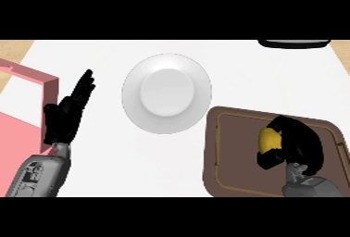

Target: Pick the lemon from the tray and place it in the plate

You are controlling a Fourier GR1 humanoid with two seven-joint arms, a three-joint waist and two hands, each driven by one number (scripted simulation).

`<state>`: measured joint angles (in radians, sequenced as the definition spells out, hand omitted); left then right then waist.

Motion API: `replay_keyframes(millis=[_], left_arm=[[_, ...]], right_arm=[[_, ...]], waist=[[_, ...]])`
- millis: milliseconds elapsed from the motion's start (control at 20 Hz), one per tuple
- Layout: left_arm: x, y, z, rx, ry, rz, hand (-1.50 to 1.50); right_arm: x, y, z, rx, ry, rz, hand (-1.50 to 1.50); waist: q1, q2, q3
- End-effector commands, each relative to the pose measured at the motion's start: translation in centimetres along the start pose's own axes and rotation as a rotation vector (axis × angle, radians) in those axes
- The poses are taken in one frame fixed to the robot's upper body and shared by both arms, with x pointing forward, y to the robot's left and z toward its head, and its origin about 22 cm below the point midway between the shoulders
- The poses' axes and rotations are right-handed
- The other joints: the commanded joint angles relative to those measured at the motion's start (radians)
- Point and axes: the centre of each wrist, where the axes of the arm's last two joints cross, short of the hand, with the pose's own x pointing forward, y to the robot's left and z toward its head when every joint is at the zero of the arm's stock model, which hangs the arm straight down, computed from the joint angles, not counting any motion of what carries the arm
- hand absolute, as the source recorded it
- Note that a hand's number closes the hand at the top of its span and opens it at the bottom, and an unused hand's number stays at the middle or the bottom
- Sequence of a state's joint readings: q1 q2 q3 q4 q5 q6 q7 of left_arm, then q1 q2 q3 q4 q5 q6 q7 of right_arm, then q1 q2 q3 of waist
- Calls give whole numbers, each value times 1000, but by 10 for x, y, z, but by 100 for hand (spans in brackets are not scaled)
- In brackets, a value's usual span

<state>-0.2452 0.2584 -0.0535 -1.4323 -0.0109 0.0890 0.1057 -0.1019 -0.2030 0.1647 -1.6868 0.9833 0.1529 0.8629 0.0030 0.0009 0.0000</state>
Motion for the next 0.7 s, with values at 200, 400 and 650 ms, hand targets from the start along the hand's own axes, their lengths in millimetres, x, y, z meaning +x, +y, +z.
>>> replay_keyframes(millis=[200,400,650], left_arm=[[-7,1,-4,-2,16,4,0],[-4,-9,-7,0,4,15,0],[1,-12,1,2,1,-6,0]], right_arm=[[-13,-67,-42,-126,-514,34,150],[13,-73,-40,-275,-674,-87,150],[48,-108,-28,-301,-867,-167,150]], waist=[[3,5,1],[7,3,1],[11,-1,0]])
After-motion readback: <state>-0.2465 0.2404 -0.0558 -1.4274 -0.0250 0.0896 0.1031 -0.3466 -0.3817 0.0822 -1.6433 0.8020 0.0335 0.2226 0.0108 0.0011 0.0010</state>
